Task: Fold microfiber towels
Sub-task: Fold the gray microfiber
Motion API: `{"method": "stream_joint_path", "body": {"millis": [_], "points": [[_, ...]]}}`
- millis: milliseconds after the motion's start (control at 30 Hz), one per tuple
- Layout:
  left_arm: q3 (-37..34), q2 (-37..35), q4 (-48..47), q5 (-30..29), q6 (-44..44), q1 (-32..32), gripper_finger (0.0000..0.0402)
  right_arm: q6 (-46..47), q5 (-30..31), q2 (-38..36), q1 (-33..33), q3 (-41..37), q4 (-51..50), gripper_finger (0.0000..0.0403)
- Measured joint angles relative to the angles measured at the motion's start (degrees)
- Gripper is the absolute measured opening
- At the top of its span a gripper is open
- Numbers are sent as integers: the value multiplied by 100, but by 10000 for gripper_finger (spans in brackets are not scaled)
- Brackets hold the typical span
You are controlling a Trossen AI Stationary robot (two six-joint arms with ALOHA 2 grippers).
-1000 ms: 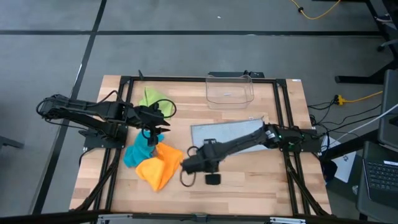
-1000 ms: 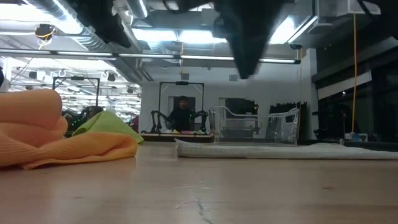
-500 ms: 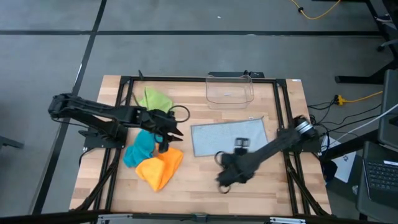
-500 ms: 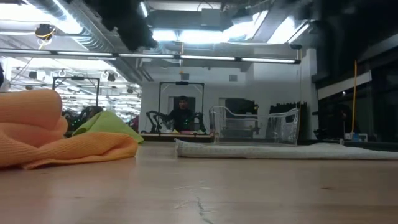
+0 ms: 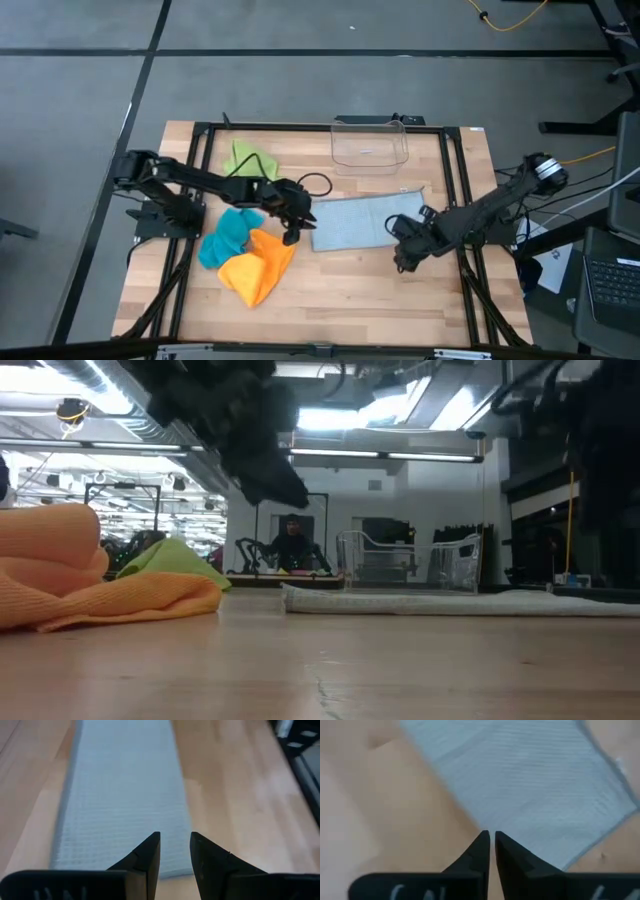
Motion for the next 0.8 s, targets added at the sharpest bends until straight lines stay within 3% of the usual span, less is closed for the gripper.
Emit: {"method": "stream_joint_path", "body": {"millis": [167, 367, 633, 800], "points": [[181, 561, 105, -65, -151, 140, 98, 555, 209, -84, -464, -655, 174, 20], [538, 1403, 209, -192, -332, 18, 98, 525, -80, 72, -972, -1331, 1400, 7], [939, 2057, -250, -172, -706, -316, 98, 453, -88, 141, -1507, -1516, 1728, 7], [1122, 2282, -161, -227, -890, -603, 98, -266, -95, 272, -1887, -1526, 2091, 7]]}}
